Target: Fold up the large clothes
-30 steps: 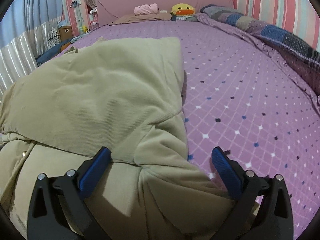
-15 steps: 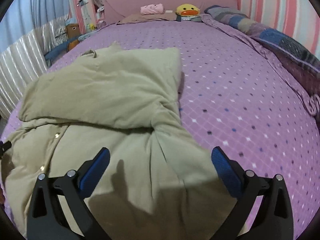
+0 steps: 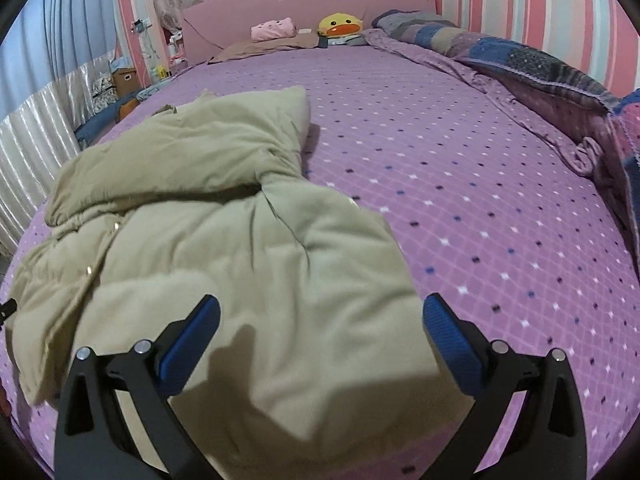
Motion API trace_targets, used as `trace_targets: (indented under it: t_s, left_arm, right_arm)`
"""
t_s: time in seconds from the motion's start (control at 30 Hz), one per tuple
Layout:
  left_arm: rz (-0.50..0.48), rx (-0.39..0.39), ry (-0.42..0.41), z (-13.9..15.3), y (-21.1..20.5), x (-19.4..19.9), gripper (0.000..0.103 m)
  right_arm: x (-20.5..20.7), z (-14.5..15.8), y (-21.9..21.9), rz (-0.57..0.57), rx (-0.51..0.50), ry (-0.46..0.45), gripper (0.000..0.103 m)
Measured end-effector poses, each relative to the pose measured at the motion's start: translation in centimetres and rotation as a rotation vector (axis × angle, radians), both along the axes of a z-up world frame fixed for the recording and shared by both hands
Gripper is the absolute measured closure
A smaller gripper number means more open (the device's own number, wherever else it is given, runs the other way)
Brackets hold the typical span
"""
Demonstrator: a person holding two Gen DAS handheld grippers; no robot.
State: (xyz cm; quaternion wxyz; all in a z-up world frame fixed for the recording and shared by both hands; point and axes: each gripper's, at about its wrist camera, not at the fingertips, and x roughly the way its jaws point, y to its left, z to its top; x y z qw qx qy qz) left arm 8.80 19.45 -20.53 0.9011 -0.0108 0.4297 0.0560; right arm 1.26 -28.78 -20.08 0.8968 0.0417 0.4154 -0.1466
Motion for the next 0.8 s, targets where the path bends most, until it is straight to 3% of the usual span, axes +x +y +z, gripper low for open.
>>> trace_targets:
  t_s: [0.13,0.3,0.63,0.8]
  left_arm:
    - [0.016,-0.004,0.001,-0.7,1.6,-1.6,0.003]
    - [0.005,-0.016,0.003,-1.6,2.9,-2.7,0.003]
    - [-0.062,-0.065,0.042,-4.2,2.6,-1.3,0.003]
    - [-0.117,-0.136,0.056,-4.6,2.3,-1.7,0.017]
  right_arm:
    - [-1.7,-0.4,0.7,0.010,-0.048,-0.011,0.002]
    - [-4.0,-0.9,1.0,0.008,-0.036,-0.064,0.002]
    - [-5.6,-1.2,0.0,-0.035,-0.137,-0.058,0.002]
    - [-6.4,-1.1,-1.4,-0.073,-0.111,-0.071,0.002]
